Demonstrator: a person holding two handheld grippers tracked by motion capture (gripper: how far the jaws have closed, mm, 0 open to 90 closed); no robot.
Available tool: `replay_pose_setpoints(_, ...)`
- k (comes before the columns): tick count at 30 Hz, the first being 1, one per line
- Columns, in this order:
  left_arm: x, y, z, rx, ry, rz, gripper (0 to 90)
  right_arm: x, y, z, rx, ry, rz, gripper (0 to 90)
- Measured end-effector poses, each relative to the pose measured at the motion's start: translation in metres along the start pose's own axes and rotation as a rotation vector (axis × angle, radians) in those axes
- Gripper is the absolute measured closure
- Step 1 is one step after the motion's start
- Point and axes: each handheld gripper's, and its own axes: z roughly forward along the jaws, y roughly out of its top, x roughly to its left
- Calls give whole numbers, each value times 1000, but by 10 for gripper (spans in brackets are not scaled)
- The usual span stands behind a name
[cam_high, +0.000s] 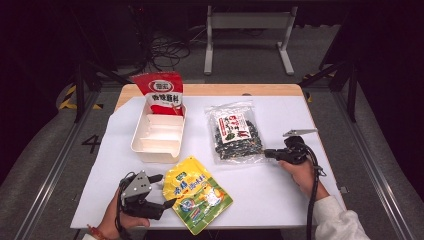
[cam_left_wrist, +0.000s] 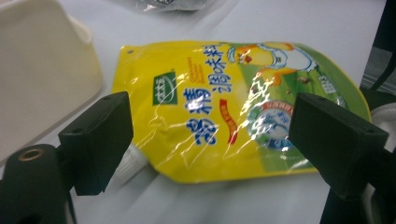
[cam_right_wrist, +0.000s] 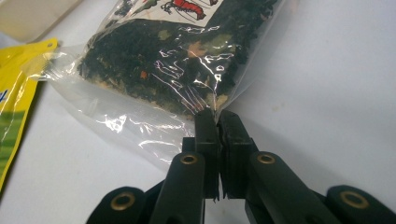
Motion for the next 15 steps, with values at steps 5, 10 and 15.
replay_pose_setpoints(5,-4,18,23,37,-47,-3,148,8,-14,-20,-5,-14,-15,868)
replay_pose_setpoints(10,-12,35,51,79,-99,40,146,14,-33,-39,2,-26,-21,863)
replay_pose_setpoints(15,-14,51,73,94,-118,53,144,11,-45,-49,10,-60,-26,860)
